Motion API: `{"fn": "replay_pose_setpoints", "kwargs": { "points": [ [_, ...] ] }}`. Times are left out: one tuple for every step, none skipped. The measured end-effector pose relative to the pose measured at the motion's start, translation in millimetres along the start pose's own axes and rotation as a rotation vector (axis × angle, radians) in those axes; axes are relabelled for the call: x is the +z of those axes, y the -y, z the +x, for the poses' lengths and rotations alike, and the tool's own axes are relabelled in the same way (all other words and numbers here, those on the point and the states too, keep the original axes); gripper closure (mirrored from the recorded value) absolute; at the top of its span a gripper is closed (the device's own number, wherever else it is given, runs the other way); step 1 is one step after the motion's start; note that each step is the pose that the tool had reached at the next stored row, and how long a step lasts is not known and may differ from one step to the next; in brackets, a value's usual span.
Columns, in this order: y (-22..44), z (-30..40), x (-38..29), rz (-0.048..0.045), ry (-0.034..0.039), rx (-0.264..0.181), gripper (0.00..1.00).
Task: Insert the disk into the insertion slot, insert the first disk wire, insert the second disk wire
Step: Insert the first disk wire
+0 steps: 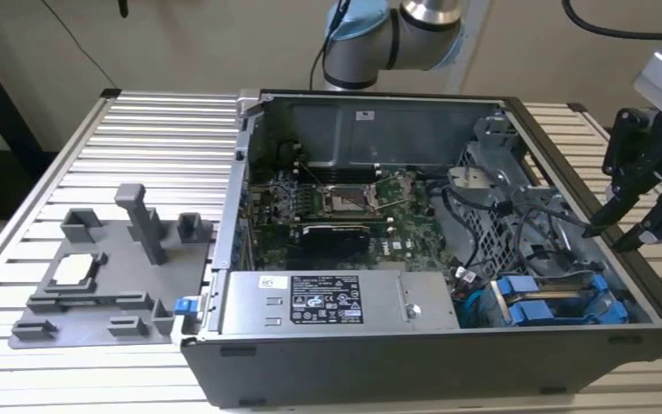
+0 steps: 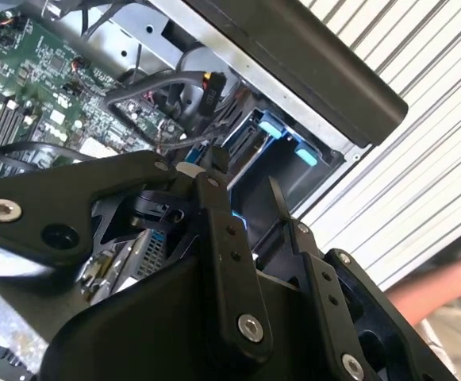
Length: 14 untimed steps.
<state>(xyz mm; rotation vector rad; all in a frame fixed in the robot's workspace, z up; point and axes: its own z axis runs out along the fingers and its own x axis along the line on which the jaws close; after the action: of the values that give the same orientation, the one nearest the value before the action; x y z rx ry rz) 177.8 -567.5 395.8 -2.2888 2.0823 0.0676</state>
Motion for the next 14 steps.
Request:
{"fn": "replay_pose_setpoints", "kwargs": {
  "points": [
    [1.6, 0.1, 0.2, 0.0010, 0.0022, -0.001, 0.62],
    [3.1, 0.3, 0.2, 0.0019, 0.0039, -0.002, 0.62],
    [4.8, 0.4, 0.5, 0.0027, 0.0054, -0.003, 0.62],
    [6.7, 0.3, 0.8, 0.0031, 0.0061, -0.004, 0.62],
    [8.6, 0.1, 1.3, 0.0032, 0.0067, -0.004, 0.62],
    [10.7, -0.5, 1.8, 0.0034, 0.0066, -0.005, 0.62],
    [12.6, -1.1, 2.5, 0.0034, 0.0066, -0.005, 0.62],
    [14.4, -1.9, 3.3, 0.0034, 0.0066, -0.006, 0.62],
    [16.3, -2.8, 4.2, 0.0034, 0.0067, -0.006, 0.62],
    [18.1, -3.7, 5.0, 0.0034, 0.0068, -0.006, 0.62],
    [20.0, -4.6, 5.8, 0.0034, 0.0068, -0.006, 0.62],
    [21.7, -5.6, 6.7, 0.0033, 0.0068, -0.007, 0.62],
    [23.3, -6.6, 7.4, 0.0033, 0.0067, -0.007, 0.62],
    [24.7, -7.7, 8.1, 0.0033, 0.0067, -0.007, 0.62]
  ]
}}
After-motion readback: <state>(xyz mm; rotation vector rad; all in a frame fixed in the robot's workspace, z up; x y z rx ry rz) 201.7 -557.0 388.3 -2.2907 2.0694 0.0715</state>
